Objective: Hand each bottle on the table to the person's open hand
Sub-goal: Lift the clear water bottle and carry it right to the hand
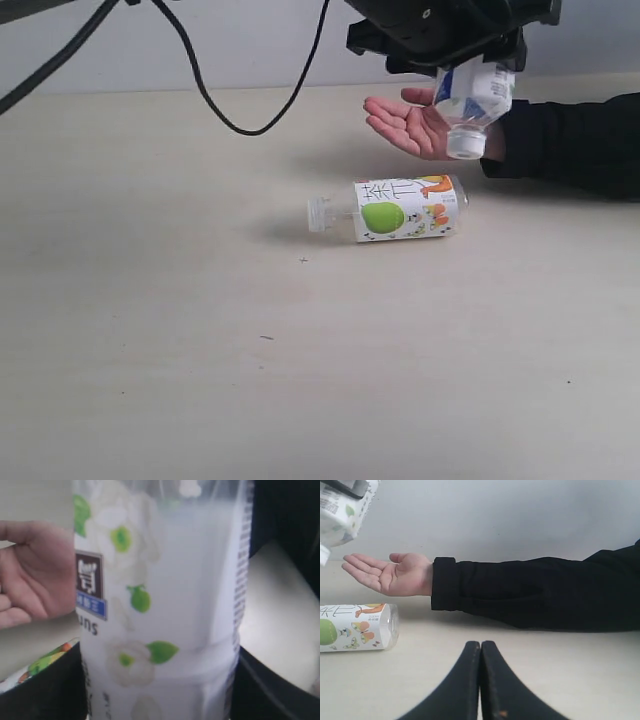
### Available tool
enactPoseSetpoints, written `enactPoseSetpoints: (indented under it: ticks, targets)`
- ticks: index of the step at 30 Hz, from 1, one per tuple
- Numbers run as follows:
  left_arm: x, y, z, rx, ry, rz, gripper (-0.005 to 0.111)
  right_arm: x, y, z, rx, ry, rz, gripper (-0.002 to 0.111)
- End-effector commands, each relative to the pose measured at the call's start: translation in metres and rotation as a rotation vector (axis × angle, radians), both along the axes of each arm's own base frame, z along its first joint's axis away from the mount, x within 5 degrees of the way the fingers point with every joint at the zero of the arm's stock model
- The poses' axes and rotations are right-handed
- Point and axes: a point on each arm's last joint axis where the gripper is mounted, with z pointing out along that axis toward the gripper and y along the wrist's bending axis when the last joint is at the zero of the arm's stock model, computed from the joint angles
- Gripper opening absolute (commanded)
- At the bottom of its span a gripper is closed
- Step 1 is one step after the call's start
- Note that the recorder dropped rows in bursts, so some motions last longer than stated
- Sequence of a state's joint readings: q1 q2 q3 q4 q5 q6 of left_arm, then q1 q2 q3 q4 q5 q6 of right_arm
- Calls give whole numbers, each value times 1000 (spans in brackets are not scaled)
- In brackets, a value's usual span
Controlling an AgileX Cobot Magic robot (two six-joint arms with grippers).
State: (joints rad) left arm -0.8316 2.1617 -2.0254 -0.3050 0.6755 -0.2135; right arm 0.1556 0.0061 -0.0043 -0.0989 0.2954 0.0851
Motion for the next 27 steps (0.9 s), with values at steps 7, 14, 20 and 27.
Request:
enactPoseSetpoints:
  ticks: [7,14,20,27]
  targets:
    - [40,-18,-17,-228,125,135,0,0,0,0,-3,-13,-2,0]
    - [66,-18,-56,-330,225,297,0,0,0,0,-3,-13,-2,0]
    - [77,-20,-77,-381,218,350,0,0,0,0,-3,-13,-2,0]
    - [84,-23,-103,-418,250,407,0,0,0,0,-3,-13,-2,0]
